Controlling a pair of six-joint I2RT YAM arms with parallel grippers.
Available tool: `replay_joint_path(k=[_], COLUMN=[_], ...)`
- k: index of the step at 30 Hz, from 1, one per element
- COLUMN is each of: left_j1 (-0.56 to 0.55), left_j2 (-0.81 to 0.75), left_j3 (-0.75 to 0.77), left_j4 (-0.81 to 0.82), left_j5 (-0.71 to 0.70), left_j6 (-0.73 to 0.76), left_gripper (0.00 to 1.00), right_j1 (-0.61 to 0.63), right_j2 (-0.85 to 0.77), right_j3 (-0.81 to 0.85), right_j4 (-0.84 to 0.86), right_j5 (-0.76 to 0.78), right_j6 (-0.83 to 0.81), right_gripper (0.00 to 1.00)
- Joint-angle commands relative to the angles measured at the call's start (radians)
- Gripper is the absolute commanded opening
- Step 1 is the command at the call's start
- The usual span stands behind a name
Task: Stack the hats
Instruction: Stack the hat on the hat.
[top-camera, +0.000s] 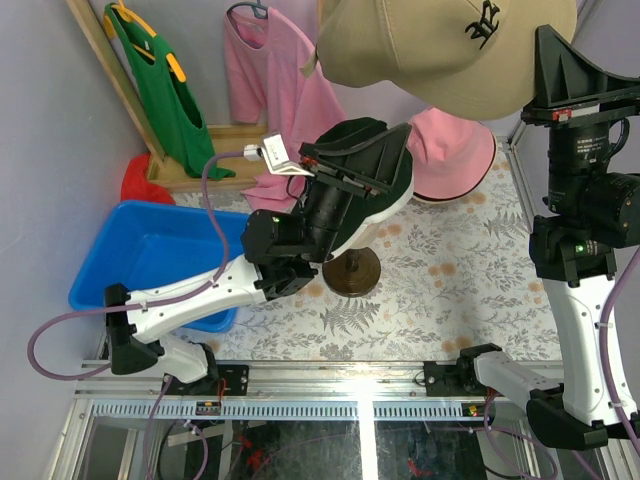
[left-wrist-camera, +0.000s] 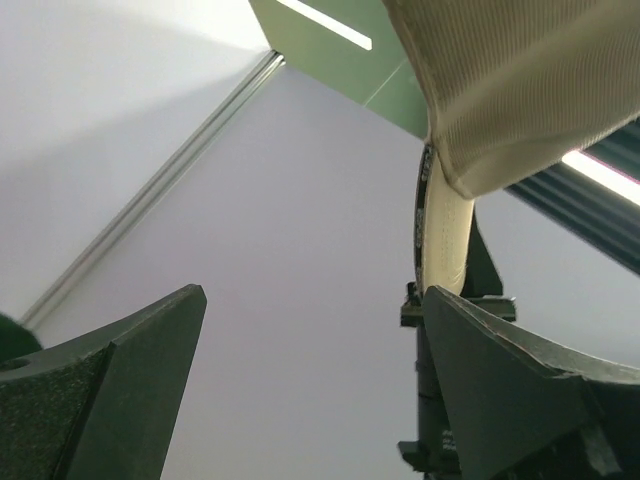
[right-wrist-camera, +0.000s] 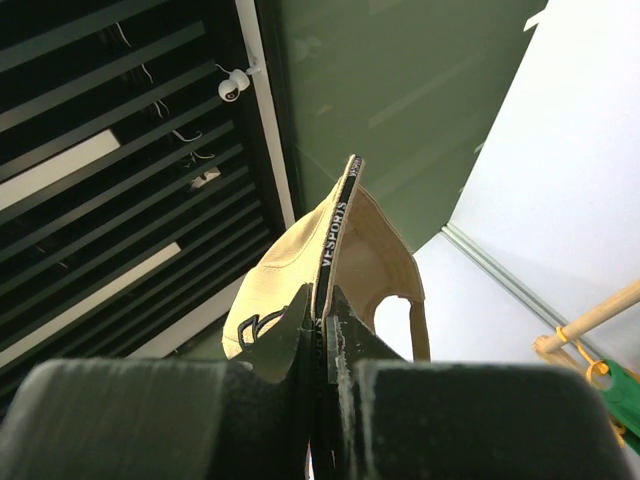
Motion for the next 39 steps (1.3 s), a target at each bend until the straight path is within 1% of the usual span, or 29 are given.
replay_joint_path(k=[1,5,8,12,18,26,29,31,37,39], left_j1=[0.044,0.066,0.068,0.066,0.068,0.067,0.069,0.069,0.089,0.095], left_j2=[0.01,0.032,0.04,0.056,0.102,0.174,0.193,0.194,0.168,0.163], left_j3=[0.069,0.102,0.124,0.145,0.205,0.298,0.343,0.348,0.296,0.286], left_j4=[0.059,0.057,0.037,0.028,0.024,0.069,0.068,0.086,0.14,0.153], left_j5=[0.099,0.164,0.187,0.198,0.207,0.216,0.242,0.25,0.266,0.273], left_j6=[-0.13,-0.174,-0.185,-0.195,-0.196,-0.175,-0.159,-0.146,-0.145,-0.149], left_gripper=[0.9,0.9,0.9,0.9,0.91,0.9,0.83,0.76,0.47,0.36], right_j1=[0.006,0.005,0.006,0.007,0.022,0.086,0.098,0.104,0.129,0.138], right_j2=[-0.017,-0.018,-0.015,-0.003,-0.005,-0.002,-0.003,0.0,0.002,-0.001], right_j3=[0.007,-0.007,-0.001,0.015,-0.007,-0.021,-0.036,-0.035,-0.05,-0.06], right_j4=[0.079,0.082,0.082,0.078,0.072,0.048,0.041,0.037,0.011,0.004], right_j5=[-0.012,-0.009,-0.005,-0.007,0.001,0.019,0.022,0.019,0.018,0.016], right_j6=[0.054,0.073,0.079,0.087,0.102,0.086,0.082,0.081,0.068,0.06], right_gripper=[0.0,0.0,0.0,0.0,0.0,0.0,0.0,0.0,0.0,0.0])
